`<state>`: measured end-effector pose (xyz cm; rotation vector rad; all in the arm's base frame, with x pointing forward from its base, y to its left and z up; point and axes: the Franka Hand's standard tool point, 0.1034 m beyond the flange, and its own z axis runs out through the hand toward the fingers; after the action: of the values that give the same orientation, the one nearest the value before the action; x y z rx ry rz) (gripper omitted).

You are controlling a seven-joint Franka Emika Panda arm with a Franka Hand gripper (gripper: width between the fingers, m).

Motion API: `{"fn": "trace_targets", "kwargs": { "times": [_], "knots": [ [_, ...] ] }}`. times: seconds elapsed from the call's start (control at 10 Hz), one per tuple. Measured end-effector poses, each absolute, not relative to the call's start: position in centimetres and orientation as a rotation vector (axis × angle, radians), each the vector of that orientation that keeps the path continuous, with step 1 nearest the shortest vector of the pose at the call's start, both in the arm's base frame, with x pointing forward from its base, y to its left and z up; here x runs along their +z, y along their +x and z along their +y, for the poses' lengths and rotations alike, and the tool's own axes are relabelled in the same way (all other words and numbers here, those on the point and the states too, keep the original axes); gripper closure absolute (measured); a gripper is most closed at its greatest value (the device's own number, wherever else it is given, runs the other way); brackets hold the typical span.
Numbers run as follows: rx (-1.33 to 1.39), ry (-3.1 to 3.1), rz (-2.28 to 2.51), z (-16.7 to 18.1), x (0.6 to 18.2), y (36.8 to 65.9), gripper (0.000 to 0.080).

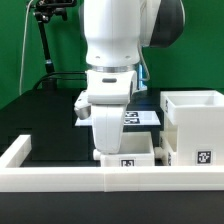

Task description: Assemble drawer

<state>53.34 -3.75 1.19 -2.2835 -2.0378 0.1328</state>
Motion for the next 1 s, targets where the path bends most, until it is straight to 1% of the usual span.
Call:
{"fn": "trace_targets", "kwargs": {
  "times": [0.3,0.5,0.6,0.8,1.0],
  "knots": [
    [0.105,-2.296,-2.062,-3.8,3.7,53.5,0.0723],
    [0.089,-2.306,-2.071,-3.9,4.9,53.9,0.0723],
    [0.082,-2.309,-2.074,-3.9,5.2,54.0,0.0723],
    [0.088,-2.307,-2.070,-3.9,4.9,53.9,0.0723],
    [0.087,-2.302,-2.074,-3.7,4.9,53.9,0.0723]
  ]
}}
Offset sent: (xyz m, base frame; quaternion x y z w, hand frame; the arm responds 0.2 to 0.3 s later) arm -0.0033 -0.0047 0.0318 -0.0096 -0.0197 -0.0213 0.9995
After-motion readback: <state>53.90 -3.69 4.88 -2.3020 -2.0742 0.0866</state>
